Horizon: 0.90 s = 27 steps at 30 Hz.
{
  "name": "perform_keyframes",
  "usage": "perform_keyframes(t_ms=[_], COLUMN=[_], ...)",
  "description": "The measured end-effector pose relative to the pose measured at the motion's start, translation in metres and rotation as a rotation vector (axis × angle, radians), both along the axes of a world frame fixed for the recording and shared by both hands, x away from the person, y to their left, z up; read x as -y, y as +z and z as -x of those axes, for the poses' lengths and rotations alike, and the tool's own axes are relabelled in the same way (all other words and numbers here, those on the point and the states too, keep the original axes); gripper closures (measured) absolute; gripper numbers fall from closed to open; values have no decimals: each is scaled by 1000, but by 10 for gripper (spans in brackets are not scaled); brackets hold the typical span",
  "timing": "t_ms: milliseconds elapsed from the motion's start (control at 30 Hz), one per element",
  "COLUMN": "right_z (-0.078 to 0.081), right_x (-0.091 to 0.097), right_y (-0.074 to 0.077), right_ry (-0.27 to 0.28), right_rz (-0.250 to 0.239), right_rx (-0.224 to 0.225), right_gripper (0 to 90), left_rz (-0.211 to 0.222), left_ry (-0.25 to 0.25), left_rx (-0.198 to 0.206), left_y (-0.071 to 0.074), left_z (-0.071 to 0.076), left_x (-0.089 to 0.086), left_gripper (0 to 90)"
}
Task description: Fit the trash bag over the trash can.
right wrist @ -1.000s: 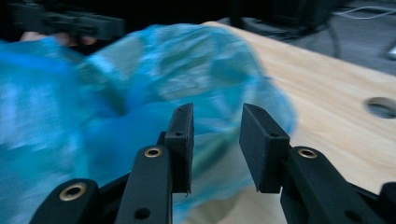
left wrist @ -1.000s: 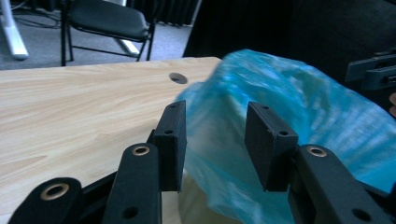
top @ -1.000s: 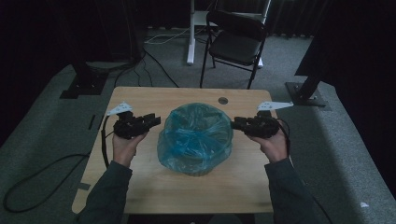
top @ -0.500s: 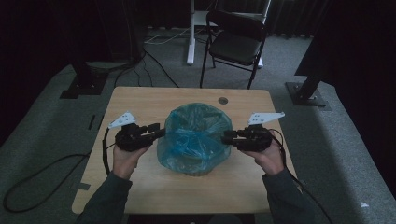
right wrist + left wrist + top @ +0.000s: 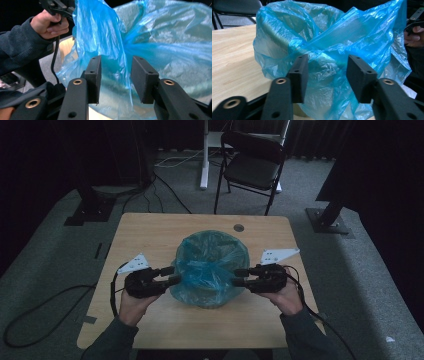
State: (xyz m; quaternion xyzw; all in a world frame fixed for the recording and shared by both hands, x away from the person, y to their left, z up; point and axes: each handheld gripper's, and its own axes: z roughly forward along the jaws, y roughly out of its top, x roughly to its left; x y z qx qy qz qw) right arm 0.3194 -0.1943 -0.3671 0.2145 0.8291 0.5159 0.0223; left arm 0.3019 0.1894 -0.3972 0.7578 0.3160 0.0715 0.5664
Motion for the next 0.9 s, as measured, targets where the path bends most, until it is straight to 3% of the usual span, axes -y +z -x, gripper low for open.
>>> perform_keyframes(t_ms=[100, 167, 300, 433, 700, 767, 900], right_z=[-2, -3, 1, 7, 14, 13, 11], right_x=[0, -2, -3, -3, 1, 2, 6], right_y=[0, -1, -3, -2, -14, -16, -27], right_ry=[0, 1, 47, 98, 135, 135, 115], right_rz=[-4, 12, 14, 11, 35, 41, 69], right_rx=[-5, -8, 5, 11, -13, -17, -42], right_gripper=[576, 633, 818, 897, 900, 900, 900], left_rz=[-21, -34, -69, -114, -191, -191, -243], left_ry=[-15, -27, -54, -96, -158, -158, -170], left_rx=[8, 4, 21, 20, 14, 14, -6], left_y=[1, -2, -8, -14, -31, -31, -43], left_z=[1, 2, 6, 9, 18, 18, 16], left_x=[5, 9, 12, 14, 18, 18, 22], left_gripper=[441, 465, 727, 881, 892, 891, 891])
